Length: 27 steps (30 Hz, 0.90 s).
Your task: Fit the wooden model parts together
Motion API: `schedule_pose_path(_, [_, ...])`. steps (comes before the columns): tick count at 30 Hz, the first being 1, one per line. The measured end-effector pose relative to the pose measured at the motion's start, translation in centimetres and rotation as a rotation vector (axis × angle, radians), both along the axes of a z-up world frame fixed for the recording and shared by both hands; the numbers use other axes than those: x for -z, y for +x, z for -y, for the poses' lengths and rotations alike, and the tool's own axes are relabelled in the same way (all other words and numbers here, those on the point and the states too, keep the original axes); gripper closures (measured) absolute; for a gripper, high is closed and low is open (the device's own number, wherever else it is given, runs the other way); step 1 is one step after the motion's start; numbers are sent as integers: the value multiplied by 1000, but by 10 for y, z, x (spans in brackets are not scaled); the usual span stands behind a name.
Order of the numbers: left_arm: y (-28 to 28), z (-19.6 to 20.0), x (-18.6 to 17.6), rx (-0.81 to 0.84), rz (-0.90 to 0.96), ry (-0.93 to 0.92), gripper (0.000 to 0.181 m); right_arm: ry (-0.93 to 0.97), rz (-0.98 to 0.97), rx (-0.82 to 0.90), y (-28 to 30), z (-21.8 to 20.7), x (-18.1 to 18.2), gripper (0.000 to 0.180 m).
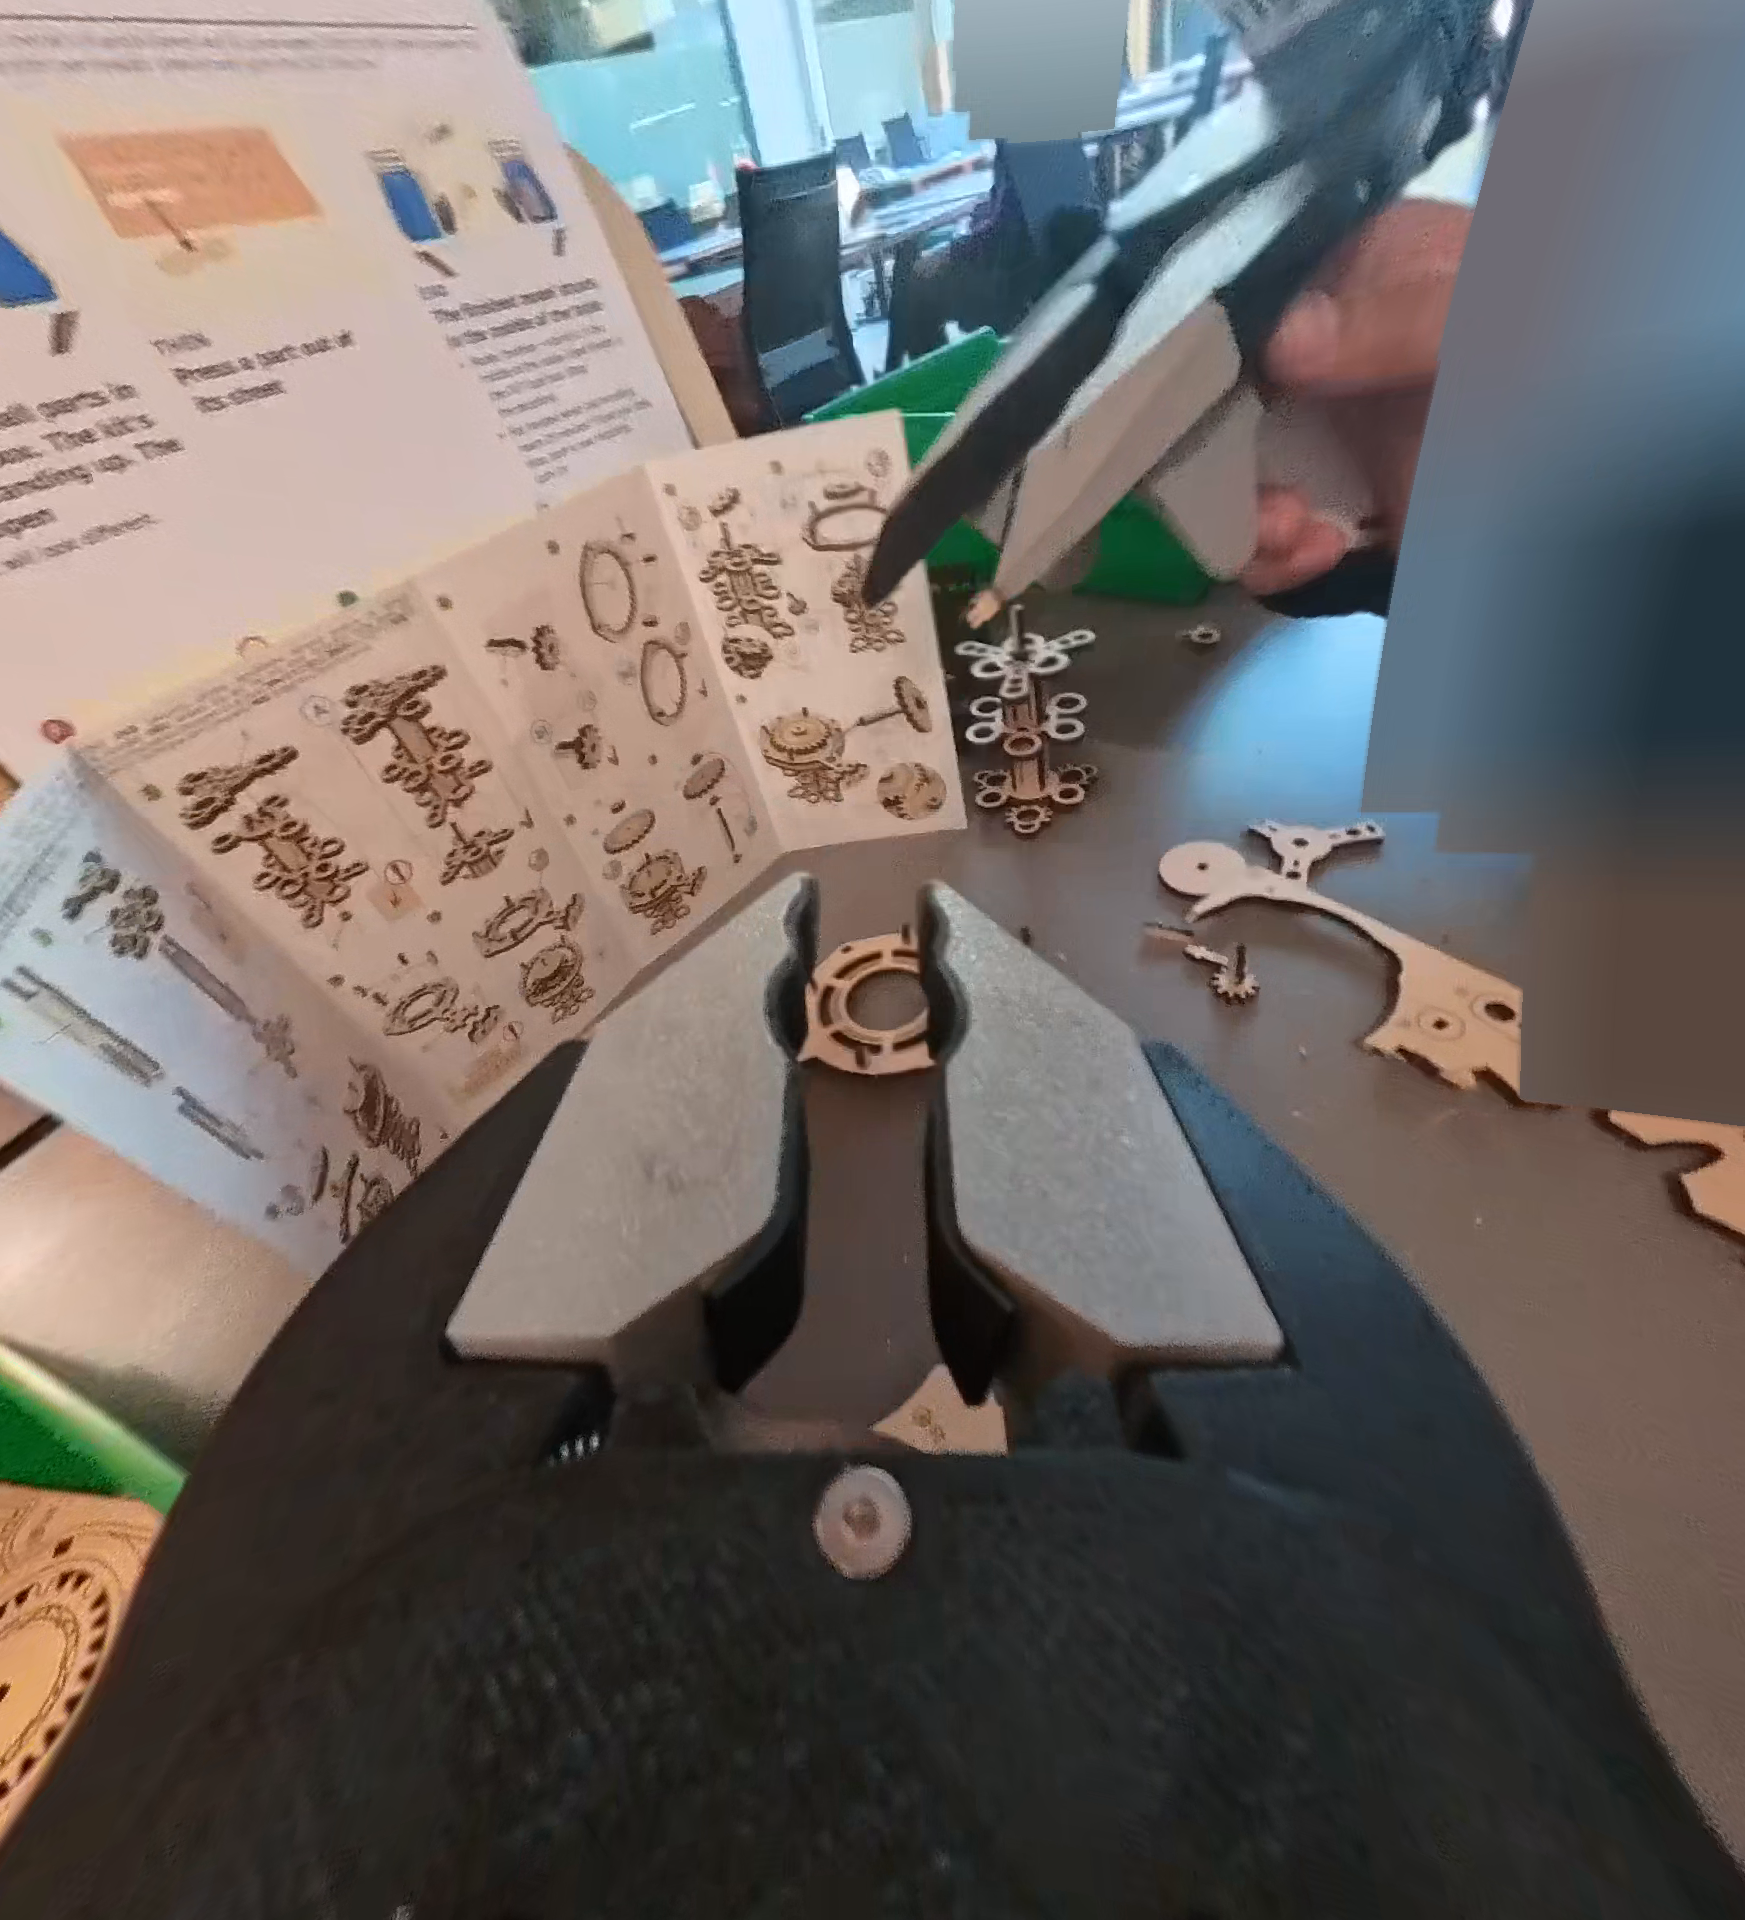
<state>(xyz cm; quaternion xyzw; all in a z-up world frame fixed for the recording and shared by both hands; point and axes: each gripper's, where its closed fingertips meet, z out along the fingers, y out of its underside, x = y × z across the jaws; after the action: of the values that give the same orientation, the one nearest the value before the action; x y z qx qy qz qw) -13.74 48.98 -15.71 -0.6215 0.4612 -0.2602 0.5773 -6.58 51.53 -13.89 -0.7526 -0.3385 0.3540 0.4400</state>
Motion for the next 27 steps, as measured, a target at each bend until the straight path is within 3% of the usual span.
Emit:
schedule_pose_path(11, [17,7,33,4,-187,91,167,-46,10,-100,-20,16,21,126])
schedule_pose_path(27, [5,-11,31,-77,-160,72,169,-82,-14,-114,-22,18,28,130])
